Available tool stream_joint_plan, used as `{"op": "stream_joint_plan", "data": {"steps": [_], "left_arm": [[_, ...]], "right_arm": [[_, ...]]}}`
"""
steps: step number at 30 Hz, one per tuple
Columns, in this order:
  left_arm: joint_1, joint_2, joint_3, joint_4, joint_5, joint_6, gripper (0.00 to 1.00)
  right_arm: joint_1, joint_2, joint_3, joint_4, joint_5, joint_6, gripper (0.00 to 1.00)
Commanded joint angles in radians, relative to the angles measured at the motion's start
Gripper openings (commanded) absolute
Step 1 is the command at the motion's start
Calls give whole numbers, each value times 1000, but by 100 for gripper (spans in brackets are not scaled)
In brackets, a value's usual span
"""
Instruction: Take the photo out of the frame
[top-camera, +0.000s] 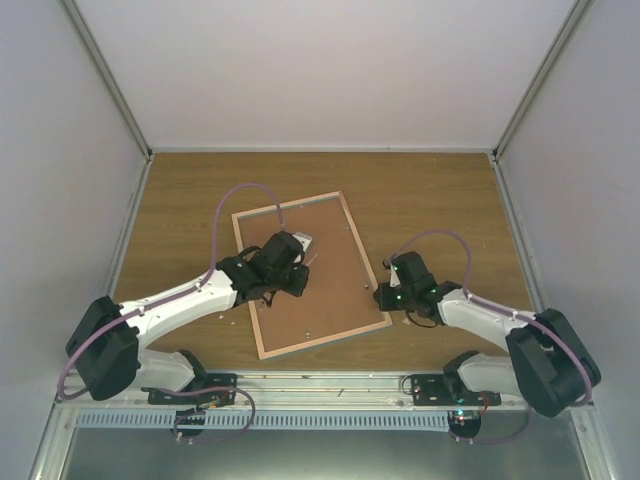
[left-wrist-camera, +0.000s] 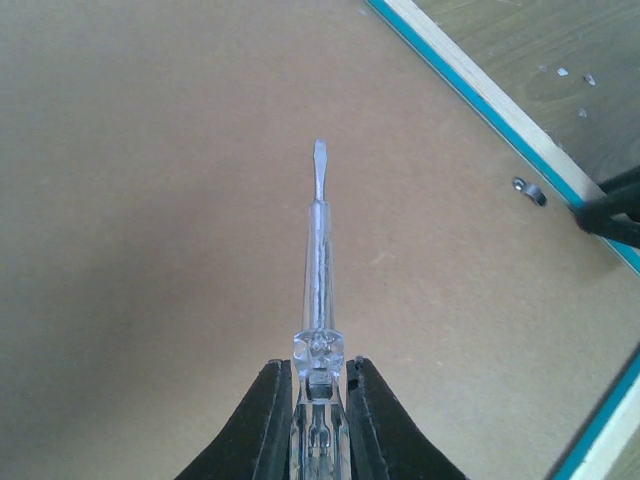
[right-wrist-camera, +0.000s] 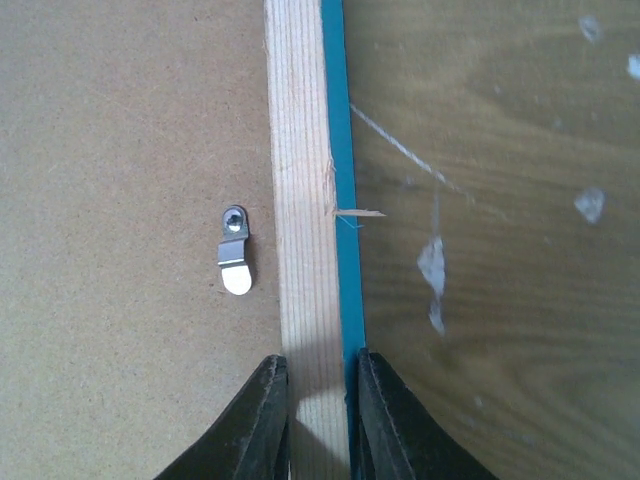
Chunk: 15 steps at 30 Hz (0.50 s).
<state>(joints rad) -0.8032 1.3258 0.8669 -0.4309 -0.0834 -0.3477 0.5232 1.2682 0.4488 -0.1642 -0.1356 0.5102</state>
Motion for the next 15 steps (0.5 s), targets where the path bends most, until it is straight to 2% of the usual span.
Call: {"op": "stream_joint_plan", "data": {"steps": [1,5,10,15], "left_arm": [[17,-38,-26,36,2,-13,0],[32,-41,-29,39,10,-6,0],[54,-50,-44,57,29,1,0],[75,-39,-53,80,54,11,0]], "right_arm": [[12,-59,1,-124,0,24,23],[-11,-27,98,-131,14,-28,29],[-49,105,238,-84,28,-102,41],[-73,286,373,-39,49,-146,43]]}}
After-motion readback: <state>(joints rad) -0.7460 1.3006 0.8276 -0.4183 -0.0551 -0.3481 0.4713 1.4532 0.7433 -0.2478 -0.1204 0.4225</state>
